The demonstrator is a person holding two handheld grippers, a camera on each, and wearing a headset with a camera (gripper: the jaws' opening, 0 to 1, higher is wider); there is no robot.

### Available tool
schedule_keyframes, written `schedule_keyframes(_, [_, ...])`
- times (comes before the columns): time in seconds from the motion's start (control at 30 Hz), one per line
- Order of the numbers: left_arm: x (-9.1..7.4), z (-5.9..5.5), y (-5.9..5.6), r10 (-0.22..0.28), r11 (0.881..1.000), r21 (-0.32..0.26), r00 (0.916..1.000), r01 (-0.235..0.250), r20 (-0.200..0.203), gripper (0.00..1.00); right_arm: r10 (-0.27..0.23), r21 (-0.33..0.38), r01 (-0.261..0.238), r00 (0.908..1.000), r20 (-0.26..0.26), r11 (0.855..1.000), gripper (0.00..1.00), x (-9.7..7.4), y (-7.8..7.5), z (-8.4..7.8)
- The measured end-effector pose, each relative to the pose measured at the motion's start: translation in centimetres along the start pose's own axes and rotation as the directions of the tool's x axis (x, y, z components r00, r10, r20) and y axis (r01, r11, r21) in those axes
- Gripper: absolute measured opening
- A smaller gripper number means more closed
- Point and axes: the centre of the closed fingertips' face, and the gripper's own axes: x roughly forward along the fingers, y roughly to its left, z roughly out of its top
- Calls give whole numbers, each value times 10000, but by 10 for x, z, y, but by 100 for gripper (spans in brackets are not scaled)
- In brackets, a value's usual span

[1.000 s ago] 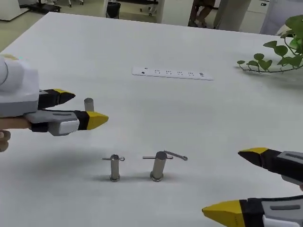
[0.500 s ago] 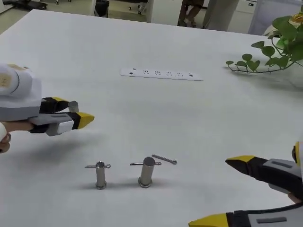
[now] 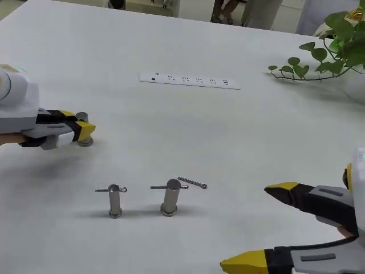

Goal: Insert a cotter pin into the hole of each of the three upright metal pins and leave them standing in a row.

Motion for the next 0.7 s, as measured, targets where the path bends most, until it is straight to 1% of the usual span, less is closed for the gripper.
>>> schedule_keyframes(0.03, [0, 0, 0, -2, 9999, 125, 10000, 2, -1, 10, 17, -9, -17, 10000, -11, 10000, 89, 0, 1, -1])
schedule_keyframes(0.1, [0, 0, 0, 43, 9998, 180, 10000, -43, -29, 10, 33, -11, -33, 10000, -36, 10000, 89, 0, 2, -2])
schedule_keyframes(0.2, [-1, 0, 1, 210, 9998, 36, 9997, -209, -150, 10, 49, -1, -49, 10000, -55, 10000, 89, 0, 3, -2])
schedule_keyframes(0.23, [-3, 0, 0, 222, 9997, 42, 9995, -221, -221, 9, 43, -15, -43, 10000, -60, 10000, 89, 0, 3, -2])
schedule_keyframes(0.3, [-7, 1, -1, 214, 9997, 102, 9995, -212, -231, 9, 29, -34, -29, 10000, -51, 10000, 89, 0, 3, -1])
schedule_keyframes(0.37, [-13, 6, -3, 188, 9996, 237, 9996, -183, -198, 9, 16, -61, -16, 10000, 9, 10000, 89, -1, 3, 0])
schedule_keyframes(0.43, [-21, 15, -5, 134, 9994, 309, 9999, -133, -35, 9, -13, -61, 13, 10000, 75, 10000, 89, -1, 3, 2])
schedule_keyframes(0.47, [-26, 22, -7, 83, 9999, 79, 9999, -83, 57, 9, -14, -89, 15, 9999, 99, 10000, 89, -1, 3, 3])
schedule_keyframes(0.5, [-27, 25, -8, 73, 9996, -262, 9999, -70, 95, 9, -22, -114, 24, 9999, 117, 9999, 89, -2, 3, 4])
schedule_keyframes(0.53, [-33, 31, -11, 7, 9984, -560, 9999, 2, 167, 9, -28, -142, 30, 9999, 143, 9999, 89, -2, 4, 4])
schedule_keyframes(0.6, [-42, 46, -16, -70, 9994, 346, 9987, 52, 510, 9, -60, -196, 64, 9998, 189, 9998, 88, -2, 4, 5])
schedule_keyframes(0.63, [-45, 50, -19, -133, 9989, 460, 9985, 108, 530, 9, -126, -229, 132, 9995, 280, 9997, 87, -2, 4, 7])
schedule_keyframes(0.67, [-50, 55, -27, -335, 9979, 571, 9980, 305, 529, 9, -108, -185, 114, 9994, 327, 9998, 87, -3, 4, 8])
schedule_keyframes(0.7, [-52, 57, -31, -417, 9974, 608, 9977, 384, 530, 9, -95, -167, 101, 9993, 366, 9998, 87, -4, 5, 8])
